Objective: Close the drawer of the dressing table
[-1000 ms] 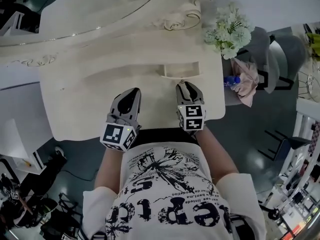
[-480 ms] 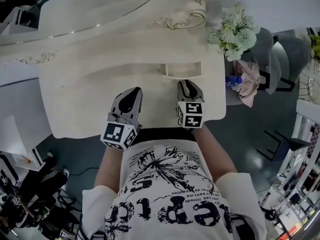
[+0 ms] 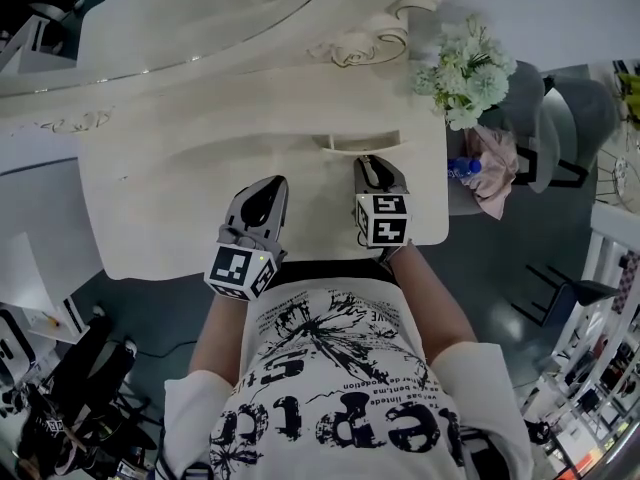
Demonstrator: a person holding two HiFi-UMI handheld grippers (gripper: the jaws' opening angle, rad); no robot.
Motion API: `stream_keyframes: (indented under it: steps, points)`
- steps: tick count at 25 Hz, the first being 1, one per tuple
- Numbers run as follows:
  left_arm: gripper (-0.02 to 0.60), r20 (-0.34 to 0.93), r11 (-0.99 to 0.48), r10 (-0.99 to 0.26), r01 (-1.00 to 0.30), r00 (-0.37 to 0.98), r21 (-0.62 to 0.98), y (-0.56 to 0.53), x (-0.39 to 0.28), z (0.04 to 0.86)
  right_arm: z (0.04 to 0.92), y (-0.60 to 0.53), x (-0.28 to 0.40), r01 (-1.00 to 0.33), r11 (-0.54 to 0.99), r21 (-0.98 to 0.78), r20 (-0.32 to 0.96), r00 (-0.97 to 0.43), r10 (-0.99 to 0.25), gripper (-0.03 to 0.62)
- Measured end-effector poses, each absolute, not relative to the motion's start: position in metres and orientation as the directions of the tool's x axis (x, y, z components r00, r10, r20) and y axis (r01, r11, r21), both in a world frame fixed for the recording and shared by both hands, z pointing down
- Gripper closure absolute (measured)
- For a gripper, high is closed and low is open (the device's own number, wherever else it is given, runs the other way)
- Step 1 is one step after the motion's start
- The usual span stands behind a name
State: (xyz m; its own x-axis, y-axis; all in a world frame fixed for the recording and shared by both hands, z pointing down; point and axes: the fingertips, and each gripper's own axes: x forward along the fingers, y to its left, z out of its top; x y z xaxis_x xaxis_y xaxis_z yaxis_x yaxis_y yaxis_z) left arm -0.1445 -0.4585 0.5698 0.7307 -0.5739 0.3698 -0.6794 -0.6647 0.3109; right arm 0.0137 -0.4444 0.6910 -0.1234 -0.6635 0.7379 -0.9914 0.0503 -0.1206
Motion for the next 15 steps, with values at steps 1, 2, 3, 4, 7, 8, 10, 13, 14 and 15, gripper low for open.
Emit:
stream_keyframes:
  steps: [1, 2, 3, 4, 7, 8, 10, 13, 14, 15]
  points:
    - [0.563, 0.371, -0.663, -0.576, -0.681, 0.729, 0.311, -0.459, -0.145, 0.57, 0.691, -0.448, 0.014, -0.991, 0.054, -0.123, 0.737, -0.128, -0.663, 0.488]
    - [0.563, 0.373, -0.66, -0.577, -0.684, 0.726, 0.31, -0.46, -0.145, 0.57, 0.69, -0.451, 0.014, -0.99, 0.058, -0.125, 0.737, -0.132, -0.662, 0.488]
    - [0.563, 0.377, -0.657, -0.579, -0.687, 0.723, 0.31, -0.46, -0.145, 0.571, 0.691, -0.453, 0.014, -0.99, 0.061, -0.127, 0.738, -0.136, -0.661, 0.488]
    - [0.563, 0.381, -0.653, -0.58, -0.69, 0.72, 0.31, -0.46, -0.145, 0.572, 0.691, -0.456, 0.015, -0.99, 0.065, -0.128, 0.739, -0.139, -0.659, 0.488]
    - [0.563, 0.391, -0.644, -0.578, -0.695, 0.716, 0.319, -0.459, -0.144, 0.574, 0.692, -0.463, 0.017, -0.989, 0.075, -0.127, 0.74, -0.145, -0.657, 0.488]
    - [0.563, 0.392, -0.641, -0.578, -0.695, 0.716, 0.325, -0.459, -0.143, 0.575, 0.692, -0.466, 0.019, -0.989, 0.078, -0.127, 0.74, -0.147, -0.656, 0.488]
    - [0.563, 0.391, -0.631, -0.579, -0.697, 0.716, 0.34, -0.458, -0.142, 0.575, 0.692, -0.471, 0.02, -0.988, 0.083, -0.132, 0.741, -0.154, -0.654, 0.488]
    - [0.563, 0.388, -0.612, -0.589, -0.705, 0.709, 0.359, -0.461, -0.144, 0.574, 0.69, -0.48, 0.02, -0.986, 0.091, -0.138, 0.733, -0.163, -0.66, 0.488]
    - [0.563, 0.388, -0.605, -0.594, -0.709, 0.705, 0.363, -0.462, -0.145, 0.573, 0.689, -0.483, 0.02, -0.986, 0.093, -0.137, 0.731, -0.164, -0.662, 0.488]
    - [0.563, 0.388, -0.598, -0.599, -0.713, 0.701, 0.365, -0.463, -0.146, 0.573, 0.689, -0.487, 0.021, -0.986, 0.094, -0.136, 0.731, -0.164, -0.662, 0.488]
